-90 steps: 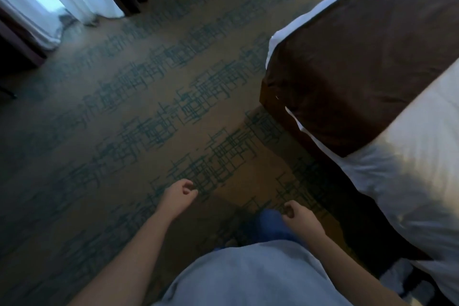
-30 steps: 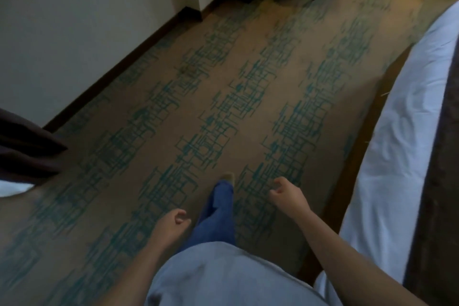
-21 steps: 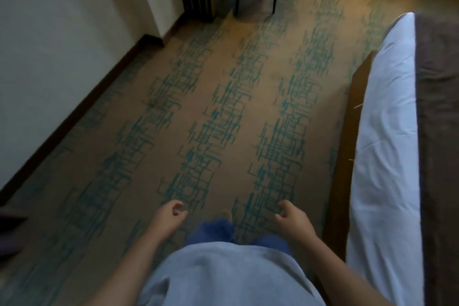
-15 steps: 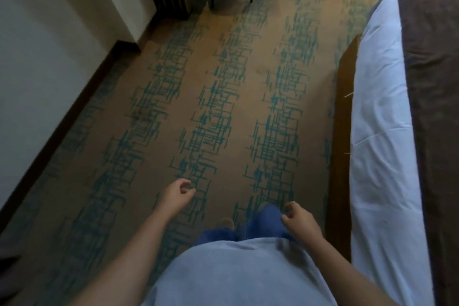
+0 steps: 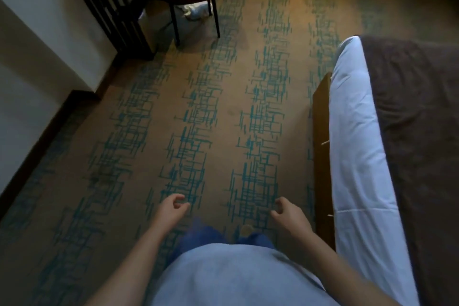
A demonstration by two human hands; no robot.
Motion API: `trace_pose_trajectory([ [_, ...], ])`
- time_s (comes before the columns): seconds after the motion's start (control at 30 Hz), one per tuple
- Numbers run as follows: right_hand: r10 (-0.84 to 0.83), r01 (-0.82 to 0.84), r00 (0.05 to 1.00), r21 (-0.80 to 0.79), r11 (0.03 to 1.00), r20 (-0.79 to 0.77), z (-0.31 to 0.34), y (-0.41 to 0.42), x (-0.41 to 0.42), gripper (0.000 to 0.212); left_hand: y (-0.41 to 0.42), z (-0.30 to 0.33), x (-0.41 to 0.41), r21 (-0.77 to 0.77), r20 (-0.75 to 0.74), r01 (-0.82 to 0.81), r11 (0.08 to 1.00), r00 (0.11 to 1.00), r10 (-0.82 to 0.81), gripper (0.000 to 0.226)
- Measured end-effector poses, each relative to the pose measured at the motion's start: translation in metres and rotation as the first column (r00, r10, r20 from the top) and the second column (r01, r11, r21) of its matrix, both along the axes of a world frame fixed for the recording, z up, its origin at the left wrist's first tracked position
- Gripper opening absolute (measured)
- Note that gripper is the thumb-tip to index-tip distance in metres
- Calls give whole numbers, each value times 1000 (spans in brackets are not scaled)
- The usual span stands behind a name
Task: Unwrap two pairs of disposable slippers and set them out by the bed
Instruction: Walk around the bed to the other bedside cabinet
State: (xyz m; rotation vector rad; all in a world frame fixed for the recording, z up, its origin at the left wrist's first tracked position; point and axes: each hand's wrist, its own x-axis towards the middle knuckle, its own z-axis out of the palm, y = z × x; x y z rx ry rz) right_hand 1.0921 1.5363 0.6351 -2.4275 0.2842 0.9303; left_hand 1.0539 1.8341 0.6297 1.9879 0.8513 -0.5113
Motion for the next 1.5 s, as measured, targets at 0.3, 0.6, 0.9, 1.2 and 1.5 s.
trace_pose_trajectory([
  [0.3, -70, 69, 997, 39, 997, 37, 23, 28, 213, 43, 17, -28, 137, -35, -80, -24, 999, 997, 21, 32],
  [0.6, -281, 281, 960, 30, 959, 0, 19, 67, 342, 40, 83, -4, 369, -11, -35, 178, 984, 983, -178, 30],
  [0.9, -493, 497, 867, 36, 867, -76, 5, 62, 437, 38, 54, 28, 580, 39, 25, 408, 912, 912, -409, 29],
  [1.2, -459, 461, 887, 51, 886, -49, 3, -3, 634, 41, 1, 20, 753, 45, -27, 419, 907, 908, -419, 30],
  [1.5, -464, 461, 884, 48, 886, 56, 28, -63, 833, 38, -49, 3, 891, 32, -65, 415, 909, 909, -413, 28],
])
